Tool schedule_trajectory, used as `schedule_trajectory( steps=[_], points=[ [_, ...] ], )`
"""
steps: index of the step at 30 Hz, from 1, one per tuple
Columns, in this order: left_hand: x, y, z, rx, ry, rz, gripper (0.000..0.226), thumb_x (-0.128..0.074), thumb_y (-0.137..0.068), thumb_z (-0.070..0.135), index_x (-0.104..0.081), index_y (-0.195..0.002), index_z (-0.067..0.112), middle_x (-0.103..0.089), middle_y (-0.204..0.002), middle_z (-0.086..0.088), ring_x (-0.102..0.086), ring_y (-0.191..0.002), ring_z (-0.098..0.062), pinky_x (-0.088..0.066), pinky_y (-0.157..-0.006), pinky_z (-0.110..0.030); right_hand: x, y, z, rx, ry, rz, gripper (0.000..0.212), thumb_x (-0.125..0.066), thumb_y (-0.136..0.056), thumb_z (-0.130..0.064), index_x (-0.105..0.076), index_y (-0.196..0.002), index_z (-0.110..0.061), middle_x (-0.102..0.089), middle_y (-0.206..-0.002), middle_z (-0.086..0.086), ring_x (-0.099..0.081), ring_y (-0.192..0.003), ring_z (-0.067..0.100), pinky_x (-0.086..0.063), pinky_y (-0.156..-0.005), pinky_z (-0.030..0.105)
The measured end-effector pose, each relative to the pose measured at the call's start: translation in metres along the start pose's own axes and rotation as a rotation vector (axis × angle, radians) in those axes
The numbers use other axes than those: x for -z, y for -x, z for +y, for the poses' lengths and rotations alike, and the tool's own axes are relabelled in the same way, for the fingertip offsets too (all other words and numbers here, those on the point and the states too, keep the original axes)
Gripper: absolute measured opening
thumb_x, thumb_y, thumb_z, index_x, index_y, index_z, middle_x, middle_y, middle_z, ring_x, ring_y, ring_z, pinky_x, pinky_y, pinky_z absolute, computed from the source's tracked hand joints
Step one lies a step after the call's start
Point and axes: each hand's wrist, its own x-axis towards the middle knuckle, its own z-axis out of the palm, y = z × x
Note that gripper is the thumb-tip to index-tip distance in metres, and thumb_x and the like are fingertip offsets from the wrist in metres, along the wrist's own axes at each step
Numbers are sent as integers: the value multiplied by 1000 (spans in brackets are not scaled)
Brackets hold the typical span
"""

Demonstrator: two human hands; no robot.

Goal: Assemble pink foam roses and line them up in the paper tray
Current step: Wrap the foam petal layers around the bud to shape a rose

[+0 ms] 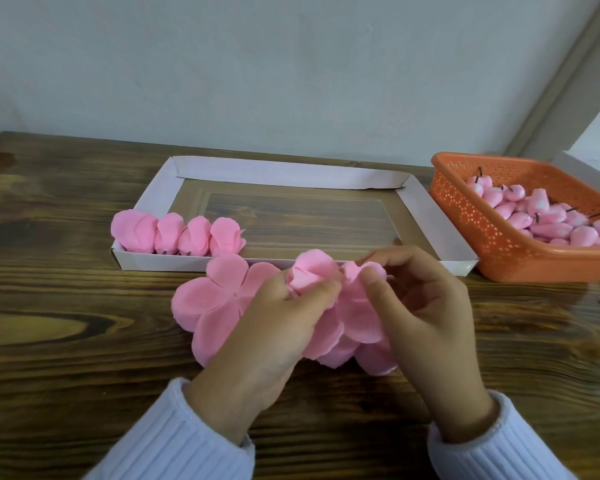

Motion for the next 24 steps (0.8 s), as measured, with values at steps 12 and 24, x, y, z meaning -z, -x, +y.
schedule_trajectory(
  steps=[12, 24],
  points=[
    [-2, 5, 2, 4, -86, -189, 16, -60, -95, 25, -69, -109, 26, -75, -100, -4, -70, -99, -20, -52, -95, -52, 3, -2, 4, -54, 31, 60, 8, -71, -82, -7, -68, -79, -14, -69, -72, -1, -65, -66, 15, -53, -59, 24],
    [1, 2, -1, -156, -170, -169, 18, -55, -92, 19, -69, -100, 28, -74, -90, 6, -69, -94, -6, -55, -81, -22, 0, -1, 0, -4, -91, -37, 2, -71, -84, -16, -69, -85, -16, -71, -78, -7, -67, -72, 8, -50, -65, 15]
  ],
)
